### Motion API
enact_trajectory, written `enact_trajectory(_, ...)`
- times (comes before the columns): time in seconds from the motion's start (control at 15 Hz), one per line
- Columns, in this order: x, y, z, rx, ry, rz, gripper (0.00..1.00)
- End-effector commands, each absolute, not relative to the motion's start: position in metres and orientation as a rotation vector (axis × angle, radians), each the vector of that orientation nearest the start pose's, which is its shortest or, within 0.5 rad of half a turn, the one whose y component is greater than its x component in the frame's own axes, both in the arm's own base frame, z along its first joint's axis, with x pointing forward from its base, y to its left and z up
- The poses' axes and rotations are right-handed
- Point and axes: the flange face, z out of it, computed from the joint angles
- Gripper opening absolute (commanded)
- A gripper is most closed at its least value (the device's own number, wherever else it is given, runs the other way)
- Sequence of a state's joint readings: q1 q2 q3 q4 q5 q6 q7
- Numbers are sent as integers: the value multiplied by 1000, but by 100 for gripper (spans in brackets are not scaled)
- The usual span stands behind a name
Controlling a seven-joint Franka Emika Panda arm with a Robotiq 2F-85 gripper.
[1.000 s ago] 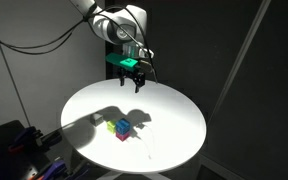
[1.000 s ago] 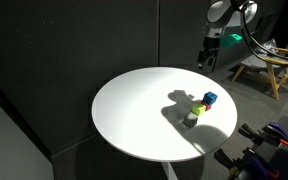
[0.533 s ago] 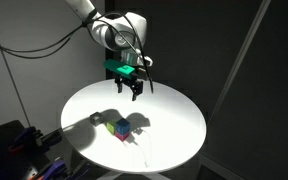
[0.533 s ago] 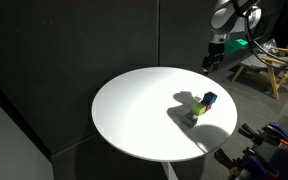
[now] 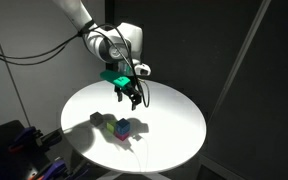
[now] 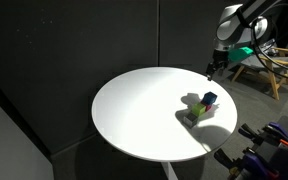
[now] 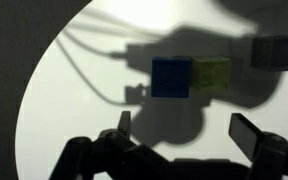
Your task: Put the blue block on top of the grey block
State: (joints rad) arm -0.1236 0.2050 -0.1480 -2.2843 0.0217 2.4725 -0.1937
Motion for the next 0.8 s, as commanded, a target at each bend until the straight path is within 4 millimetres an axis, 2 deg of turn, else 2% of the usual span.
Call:
enact_trajectory(0.0, 498, -148, 254, -3169, 165, -12, 100)
enact_trajectory(0.33, 489, -146, 234, -3156, 128, 14, 100)
enact_trajectory(0.73, 490, -143, 210, -3153, 72, 56, 100)
